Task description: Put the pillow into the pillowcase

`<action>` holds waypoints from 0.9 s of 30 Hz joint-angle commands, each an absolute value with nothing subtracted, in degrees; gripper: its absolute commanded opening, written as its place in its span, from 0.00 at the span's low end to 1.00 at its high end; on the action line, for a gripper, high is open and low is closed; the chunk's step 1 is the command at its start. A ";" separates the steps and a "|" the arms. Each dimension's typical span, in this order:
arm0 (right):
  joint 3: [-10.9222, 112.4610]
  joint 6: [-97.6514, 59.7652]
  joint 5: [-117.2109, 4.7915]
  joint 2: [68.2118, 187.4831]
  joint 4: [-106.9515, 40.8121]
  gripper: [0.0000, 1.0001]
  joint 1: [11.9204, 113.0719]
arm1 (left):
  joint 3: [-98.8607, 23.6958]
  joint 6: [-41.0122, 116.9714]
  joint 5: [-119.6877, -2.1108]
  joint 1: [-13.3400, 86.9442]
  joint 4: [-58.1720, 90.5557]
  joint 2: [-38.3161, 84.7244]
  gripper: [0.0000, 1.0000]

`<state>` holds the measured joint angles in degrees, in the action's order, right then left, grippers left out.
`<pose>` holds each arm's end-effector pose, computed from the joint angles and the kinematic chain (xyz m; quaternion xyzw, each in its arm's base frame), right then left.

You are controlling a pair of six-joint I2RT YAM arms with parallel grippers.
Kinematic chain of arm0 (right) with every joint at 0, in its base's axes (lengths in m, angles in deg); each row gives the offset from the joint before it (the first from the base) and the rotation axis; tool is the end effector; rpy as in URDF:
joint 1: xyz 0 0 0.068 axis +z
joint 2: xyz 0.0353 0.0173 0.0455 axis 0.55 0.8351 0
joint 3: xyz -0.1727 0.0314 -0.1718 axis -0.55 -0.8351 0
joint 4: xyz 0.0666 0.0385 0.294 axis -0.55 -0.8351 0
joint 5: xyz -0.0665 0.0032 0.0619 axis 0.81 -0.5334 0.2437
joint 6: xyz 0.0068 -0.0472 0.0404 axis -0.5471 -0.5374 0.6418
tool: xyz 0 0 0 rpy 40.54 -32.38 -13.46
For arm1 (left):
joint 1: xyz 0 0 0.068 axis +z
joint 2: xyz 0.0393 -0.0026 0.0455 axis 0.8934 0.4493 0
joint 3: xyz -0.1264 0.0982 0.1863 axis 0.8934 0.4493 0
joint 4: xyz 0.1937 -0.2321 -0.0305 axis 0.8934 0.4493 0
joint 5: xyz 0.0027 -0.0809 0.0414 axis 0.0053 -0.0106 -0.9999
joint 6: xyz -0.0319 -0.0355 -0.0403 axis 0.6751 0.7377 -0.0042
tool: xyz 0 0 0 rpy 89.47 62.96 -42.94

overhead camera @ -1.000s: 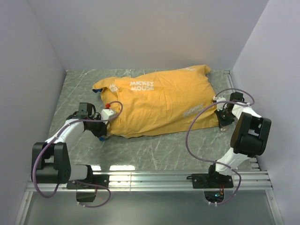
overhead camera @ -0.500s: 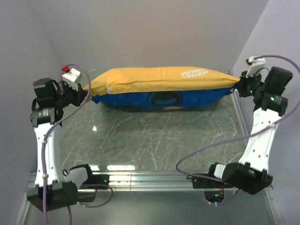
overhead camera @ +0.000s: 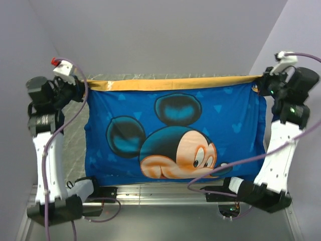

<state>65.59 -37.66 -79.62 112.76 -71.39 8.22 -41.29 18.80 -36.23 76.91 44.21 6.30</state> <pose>0.2586 -0.0943 0.4748 -0.0750 0.7754 0.0131 0.6269 0.2666 0.0379 0.4415 0.1466 0.7354 -0.0960 0.6546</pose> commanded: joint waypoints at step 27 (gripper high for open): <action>56.36 -46.59 -69.40 120.95 -84.87 0.99 23.79 | -40.67 16.38 -24.51 67.98 69.45 23.04 0.99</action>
